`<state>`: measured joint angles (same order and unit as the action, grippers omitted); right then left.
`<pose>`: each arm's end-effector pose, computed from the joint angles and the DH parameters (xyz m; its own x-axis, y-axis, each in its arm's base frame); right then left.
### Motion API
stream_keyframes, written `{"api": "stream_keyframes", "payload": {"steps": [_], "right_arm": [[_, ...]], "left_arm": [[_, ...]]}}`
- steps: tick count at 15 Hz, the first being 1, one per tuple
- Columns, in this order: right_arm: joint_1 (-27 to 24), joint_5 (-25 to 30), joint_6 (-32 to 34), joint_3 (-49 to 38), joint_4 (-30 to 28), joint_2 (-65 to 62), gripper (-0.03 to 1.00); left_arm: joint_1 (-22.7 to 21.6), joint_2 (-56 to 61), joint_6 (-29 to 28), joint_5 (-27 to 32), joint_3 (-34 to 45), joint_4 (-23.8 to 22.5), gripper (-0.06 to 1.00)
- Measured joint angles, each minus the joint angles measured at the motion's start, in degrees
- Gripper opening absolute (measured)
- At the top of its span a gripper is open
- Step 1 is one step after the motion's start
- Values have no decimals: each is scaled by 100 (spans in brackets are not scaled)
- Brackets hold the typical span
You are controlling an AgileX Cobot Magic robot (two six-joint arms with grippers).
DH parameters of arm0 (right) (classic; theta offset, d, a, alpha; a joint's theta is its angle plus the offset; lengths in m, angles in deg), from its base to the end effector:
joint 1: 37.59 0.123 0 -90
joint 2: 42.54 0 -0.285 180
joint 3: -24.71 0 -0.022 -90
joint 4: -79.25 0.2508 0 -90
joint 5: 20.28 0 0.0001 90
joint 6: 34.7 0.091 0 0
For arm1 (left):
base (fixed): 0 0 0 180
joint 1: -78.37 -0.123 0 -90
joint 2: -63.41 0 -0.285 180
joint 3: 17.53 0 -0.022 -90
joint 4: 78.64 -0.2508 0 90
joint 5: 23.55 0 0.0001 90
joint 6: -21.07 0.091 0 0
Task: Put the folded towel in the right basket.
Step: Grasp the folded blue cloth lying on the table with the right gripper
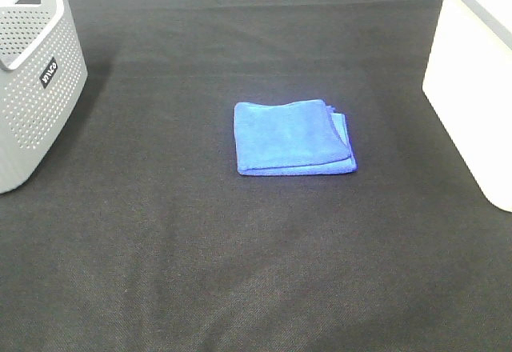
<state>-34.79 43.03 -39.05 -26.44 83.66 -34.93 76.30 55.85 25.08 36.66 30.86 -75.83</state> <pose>-0.0028 0.0061 0.2614 -0.5244 -0.0669 -0.8488 -0.1287 0.9917 0.0014 -0.0053 -0.0041 0.2790 -0.4396 0.0297 -0.8977 0.0221 0.9995 0.0222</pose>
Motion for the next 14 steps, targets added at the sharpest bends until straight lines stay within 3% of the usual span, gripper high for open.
{"api": "stream_keyframes", "payload": {"steps": [14], "right_arm": [[0, 0, 0, 0, 0, 0, 96]], "left_arm": [[0, 0, 0, 0, 0, 0, 99]]}}
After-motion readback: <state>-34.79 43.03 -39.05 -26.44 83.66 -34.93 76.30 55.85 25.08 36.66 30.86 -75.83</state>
